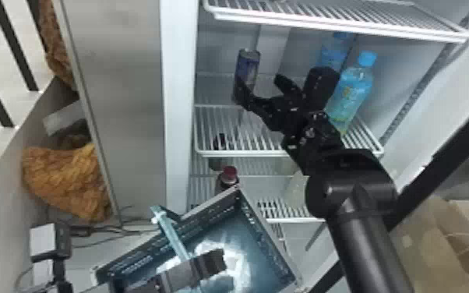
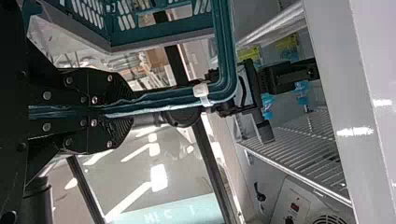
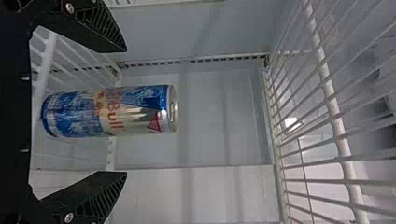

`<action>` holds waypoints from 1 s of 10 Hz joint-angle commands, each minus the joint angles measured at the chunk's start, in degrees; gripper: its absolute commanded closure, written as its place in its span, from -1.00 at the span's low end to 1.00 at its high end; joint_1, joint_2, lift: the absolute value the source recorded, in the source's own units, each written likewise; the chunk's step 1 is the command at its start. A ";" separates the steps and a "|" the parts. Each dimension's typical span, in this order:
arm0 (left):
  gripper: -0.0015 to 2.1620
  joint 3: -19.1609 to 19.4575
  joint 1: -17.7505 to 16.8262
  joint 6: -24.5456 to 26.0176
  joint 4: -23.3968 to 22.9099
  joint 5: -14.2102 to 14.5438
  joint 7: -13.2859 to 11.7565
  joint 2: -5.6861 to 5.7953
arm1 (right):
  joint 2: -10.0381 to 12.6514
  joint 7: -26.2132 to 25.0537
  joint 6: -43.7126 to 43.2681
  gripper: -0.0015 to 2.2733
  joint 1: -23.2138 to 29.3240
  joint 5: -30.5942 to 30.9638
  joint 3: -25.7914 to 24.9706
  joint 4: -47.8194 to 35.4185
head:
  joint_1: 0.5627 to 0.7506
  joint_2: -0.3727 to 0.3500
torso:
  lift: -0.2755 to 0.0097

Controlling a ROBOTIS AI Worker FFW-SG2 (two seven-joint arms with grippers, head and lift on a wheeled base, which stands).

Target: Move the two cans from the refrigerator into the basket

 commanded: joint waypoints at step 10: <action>0.11 -0.12 -0.37 0.00 0.14 0.00 0.00 0.17 | 0.35 -2.59 -0.05 -0.91 -9.75 1.74 4.16 12.70 | 0.37 -0.44 | 0.69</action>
